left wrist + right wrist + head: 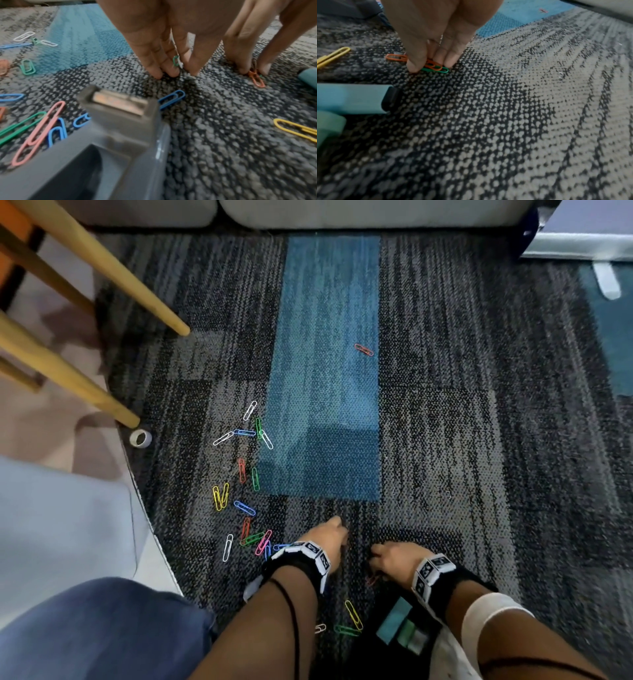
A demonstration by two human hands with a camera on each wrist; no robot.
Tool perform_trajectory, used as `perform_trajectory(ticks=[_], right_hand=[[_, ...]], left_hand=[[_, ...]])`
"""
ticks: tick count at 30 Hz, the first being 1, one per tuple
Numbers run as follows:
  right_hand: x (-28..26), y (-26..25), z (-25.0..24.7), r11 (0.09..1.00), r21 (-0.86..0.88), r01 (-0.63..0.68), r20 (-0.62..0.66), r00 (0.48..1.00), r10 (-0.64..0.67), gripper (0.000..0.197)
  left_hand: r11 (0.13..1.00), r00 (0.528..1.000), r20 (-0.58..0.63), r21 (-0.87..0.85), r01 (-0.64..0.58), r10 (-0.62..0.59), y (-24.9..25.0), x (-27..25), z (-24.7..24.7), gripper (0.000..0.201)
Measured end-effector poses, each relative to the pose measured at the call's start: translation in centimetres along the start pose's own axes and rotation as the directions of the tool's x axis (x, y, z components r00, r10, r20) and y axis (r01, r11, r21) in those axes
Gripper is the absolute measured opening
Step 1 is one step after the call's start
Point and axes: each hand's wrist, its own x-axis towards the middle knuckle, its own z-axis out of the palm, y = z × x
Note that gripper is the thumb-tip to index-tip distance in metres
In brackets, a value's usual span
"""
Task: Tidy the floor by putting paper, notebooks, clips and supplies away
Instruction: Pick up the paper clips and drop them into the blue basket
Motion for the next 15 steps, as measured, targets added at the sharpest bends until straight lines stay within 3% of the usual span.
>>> perform_trajectory(ticks=[9, 15], right_hand=[[0.6, -1.0, -0.6, 0.996, 0.043, -0.078, 0.091, 0.993, 0.074, 0.033], [1.0, -1.5, -1.2, 0.983, 0.105, -0.151, 0.07, 0.987, 0.144, 0.032]], left_hand=[[0.995, 0.997, 0.066, -0.085, 0.043, -0.038, -0.7, 0.3, -1.5, 0.036], [0.953, 0.981, -0.136, -0.286, 0.097, -0.141, -1.3, 0.1, -2.3, 0.025]])
